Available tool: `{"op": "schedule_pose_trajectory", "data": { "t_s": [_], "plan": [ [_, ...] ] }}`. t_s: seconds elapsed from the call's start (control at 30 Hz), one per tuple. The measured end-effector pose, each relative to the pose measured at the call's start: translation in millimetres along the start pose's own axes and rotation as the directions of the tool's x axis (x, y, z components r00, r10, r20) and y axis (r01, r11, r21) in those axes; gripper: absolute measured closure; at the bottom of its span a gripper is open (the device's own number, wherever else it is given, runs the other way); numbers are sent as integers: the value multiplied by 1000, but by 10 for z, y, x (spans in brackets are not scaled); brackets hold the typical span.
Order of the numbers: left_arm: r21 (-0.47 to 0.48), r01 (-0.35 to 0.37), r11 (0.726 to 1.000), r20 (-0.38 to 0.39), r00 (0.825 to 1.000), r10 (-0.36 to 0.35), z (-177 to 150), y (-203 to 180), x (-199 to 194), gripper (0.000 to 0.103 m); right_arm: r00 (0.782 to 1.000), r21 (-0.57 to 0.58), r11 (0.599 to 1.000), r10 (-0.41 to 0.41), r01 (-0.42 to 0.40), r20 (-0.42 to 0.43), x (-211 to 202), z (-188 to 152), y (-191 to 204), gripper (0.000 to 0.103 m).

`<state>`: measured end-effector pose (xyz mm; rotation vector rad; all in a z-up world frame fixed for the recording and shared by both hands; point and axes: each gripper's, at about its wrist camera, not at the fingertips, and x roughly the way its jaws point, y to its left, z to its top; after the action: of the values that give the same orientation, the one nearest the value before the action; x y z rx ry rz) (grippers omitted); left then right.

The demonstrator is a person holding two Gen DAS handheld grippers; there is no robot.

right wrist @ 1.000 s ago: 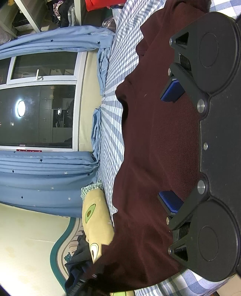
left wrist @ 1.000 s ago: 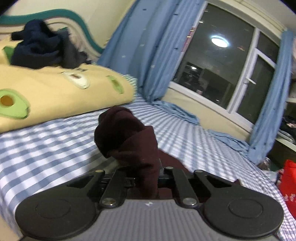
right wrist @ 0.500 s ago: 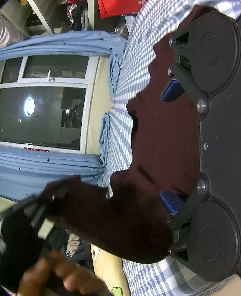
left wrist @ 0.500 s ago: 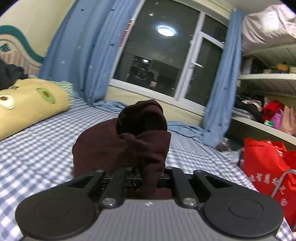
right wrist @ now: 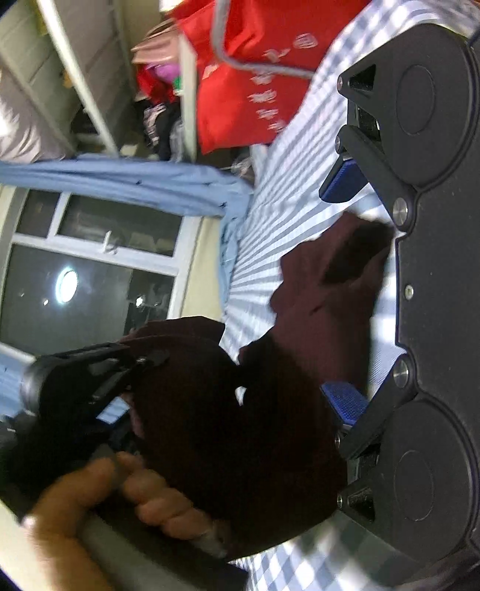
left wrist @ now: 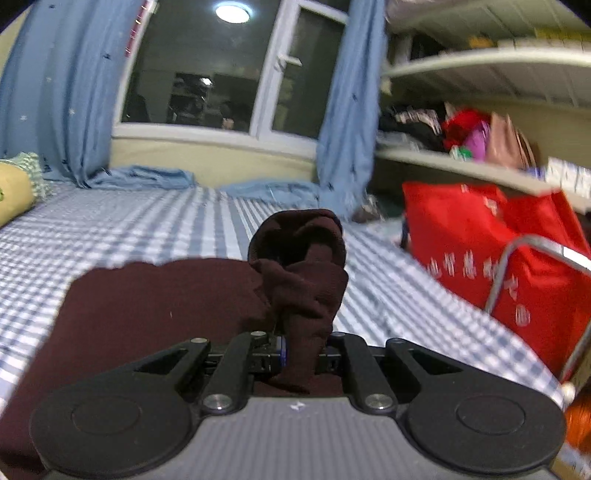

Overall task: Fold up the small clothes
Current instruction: 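Fold the held side across the sweatshirt middle with the left tool, then open it, then grasp the opposite side of the maroon sweatshirt with the right tool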

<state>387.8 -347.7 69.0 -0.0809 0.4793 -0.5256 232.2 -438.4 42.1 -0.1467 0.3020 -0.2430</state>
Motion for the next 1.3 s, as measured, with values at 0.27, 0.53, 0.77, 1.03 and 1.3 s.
{"op": "schedule_pose_trajectory", "data": {
  "t_s": [0.27, 0.53, 0.77, 1.03, 1.3],
  "plan": [
    [124, -15, 992, -132, 991, 32, -352, -149, 235, 93, 998, 29, 999, -26, 28, -63, -99, -371, -271, 0],
    [95, 36, 995, -166, 986, -20, -408, -58, 135, 50, 997, 98, 995, -26, 34, -77, -168, -439, -450, 0],
    [52, 133, 990, -165, 979, -122, -499, 81, -77, 23, 994, 133, 990, -43, 56, -100, -222, -424, -546, 0],
    [58, 155, 986, -39, 987, -153, -424, 138, -736, 1, 996, 195, 980, -31, 46, -81, -261, -345, -646, 0],
    [75, -42, 996, 73, 997, 36, -507, 506, -1459, 1, 984, 313, 934, 180, -174, 12, -106, 100, -807, 0]
  ]
}}
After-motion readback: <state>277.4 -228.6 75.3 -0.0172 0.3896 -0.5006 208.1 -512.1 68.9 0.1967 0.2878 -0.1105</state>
